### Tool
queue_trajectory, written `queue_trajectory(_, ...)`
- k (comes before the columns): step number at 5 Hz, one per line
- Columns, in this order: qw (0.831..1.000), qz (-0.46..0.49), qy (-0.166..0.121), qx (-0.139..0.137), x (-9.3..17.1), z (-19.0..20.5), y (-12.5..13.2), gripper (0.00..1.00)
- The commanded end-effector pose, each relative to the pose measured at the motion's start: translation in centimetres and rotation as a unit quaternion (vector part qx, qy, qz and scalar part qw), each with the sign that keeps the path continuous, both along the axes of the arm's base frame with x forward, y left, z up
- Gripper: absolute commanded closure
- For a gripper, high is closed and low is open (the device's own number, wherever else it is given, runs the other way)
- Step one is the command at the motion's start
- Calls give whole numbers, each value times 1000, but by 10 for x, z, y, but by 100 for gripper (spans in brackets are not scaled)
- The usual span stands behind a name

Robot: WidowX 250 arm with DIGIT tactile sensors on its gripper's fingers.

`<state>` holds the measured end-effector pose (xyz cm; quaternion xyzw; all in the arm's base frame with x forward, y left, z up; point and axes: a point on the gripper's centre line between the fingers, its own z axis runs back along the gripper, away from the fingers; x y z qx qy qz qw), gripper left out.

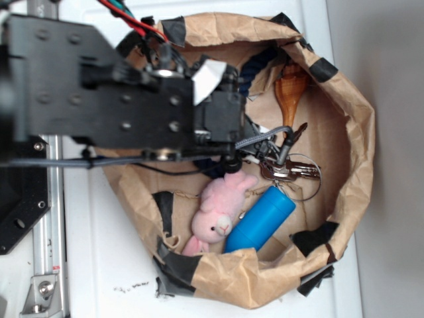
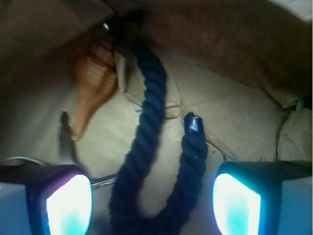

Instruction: Grab the blue rope.

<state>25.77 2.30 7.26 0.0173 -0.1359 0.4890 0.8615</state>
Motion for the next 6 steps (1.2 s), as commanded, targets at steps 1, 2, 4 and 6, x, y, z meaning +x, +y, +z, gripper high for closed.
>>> queue_trajectory(1, 1000, 15, -9, 4, 19, -1, 36, 0)
queue_trajectory(2, 1000, 9, 8, 1, 32, -14, 44, 0)
queue_trajectory(4, 999, -32, 23, -21, 54, -25, 23, 0)
queue_trajectory(6, 992, -109, 40, -53, 48, -49, -17, 0)
